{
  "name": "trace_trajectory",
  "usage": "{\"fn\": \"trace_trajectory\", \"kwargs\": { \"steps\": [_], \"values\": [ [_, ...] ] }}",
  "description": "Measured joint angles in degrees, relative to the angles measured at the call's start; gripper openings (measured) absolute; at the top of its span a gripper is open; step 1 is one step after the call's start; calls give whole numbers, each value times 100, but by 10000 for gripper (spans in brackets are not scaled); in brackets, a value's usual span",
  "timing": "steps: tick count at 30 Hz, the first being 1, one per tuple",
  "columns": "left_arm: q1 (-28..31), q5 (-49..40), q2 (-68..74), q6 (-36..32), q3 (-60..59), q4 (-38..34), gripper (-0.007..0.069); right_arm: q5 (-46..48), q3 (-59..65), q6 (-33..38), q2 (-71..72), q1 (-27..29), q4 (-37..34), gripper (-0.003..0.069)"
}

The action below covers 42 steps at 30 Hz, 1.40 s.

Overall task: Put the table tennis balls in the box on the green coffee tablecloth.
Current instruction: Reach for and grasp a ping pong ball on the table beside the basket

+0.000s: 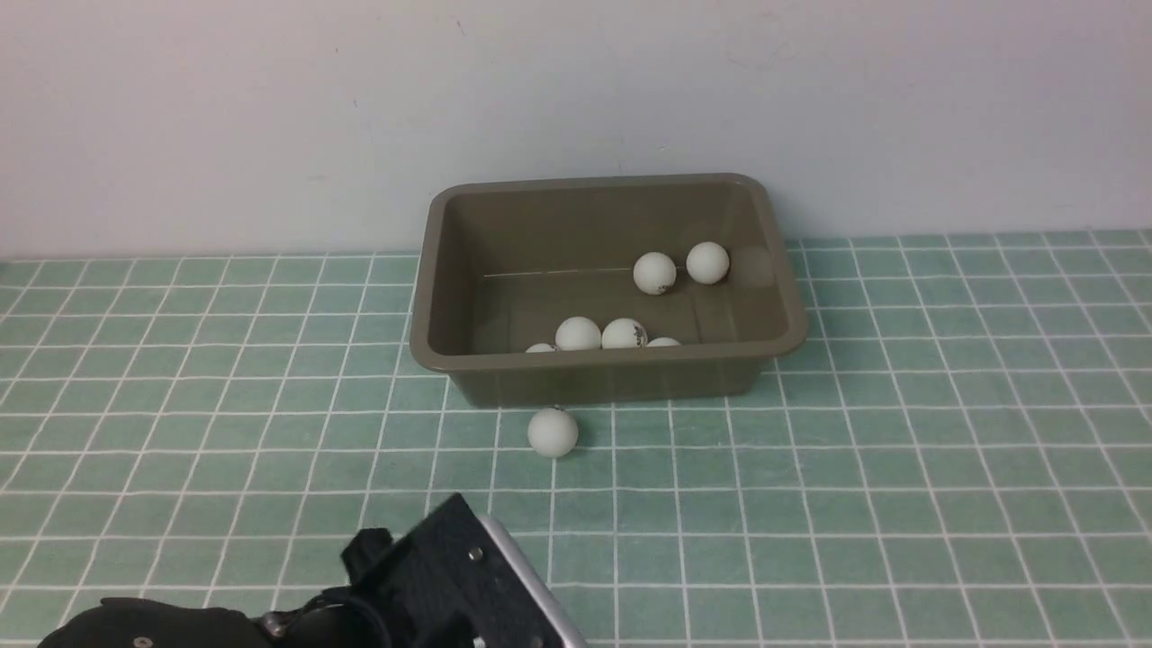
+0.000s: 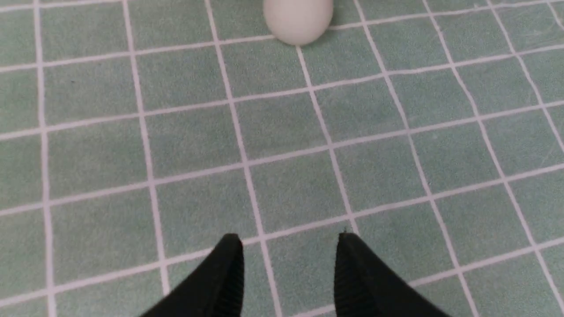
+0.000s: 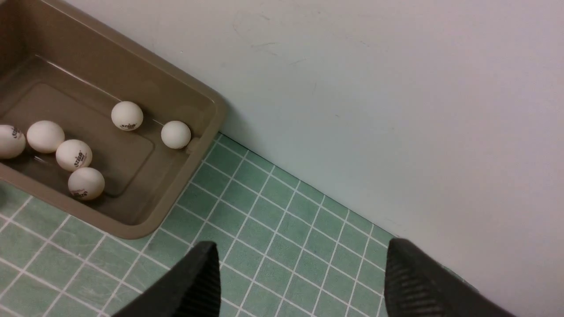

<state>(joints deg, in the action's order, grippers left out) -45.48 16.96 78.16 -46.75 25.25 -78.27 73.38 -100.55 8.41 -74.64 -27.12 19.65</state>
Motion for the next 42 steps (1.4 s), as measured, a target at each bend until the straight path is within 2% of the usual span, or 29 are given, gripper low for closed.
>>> {"fn": "trace_trajectory", "kwargs": {
  "steps": [7,8,9,12,16,23,33,42],
  "values": [
    [0,438,480,2353,4,3107,367,0,0,4,0,0,-18,457],
    [0,668,622,2743,6,3766,396,0,0,6,0,0,-18,457],
    [0,925,820,3006,6,4257,420,0,0,13,0,0,-18,457],
    [-5,1587,1257,3354,13,4971,466,0,0,17,0,0,-18,457],
    [-11,2354,1796,3449,18,5148,501,0,0,17,0,0,-18,457],
    [-11,3713,2338,3796,53,5194,503,0,0,17,0,0,-18,457],
    [-11,4657,3095,4477,84,5220,503,0,0,19,0,0,-18,457],
    [-11,4800,3507,4705,343,5258,503,0,0,19,0,0,-18,457]
  ]
}}
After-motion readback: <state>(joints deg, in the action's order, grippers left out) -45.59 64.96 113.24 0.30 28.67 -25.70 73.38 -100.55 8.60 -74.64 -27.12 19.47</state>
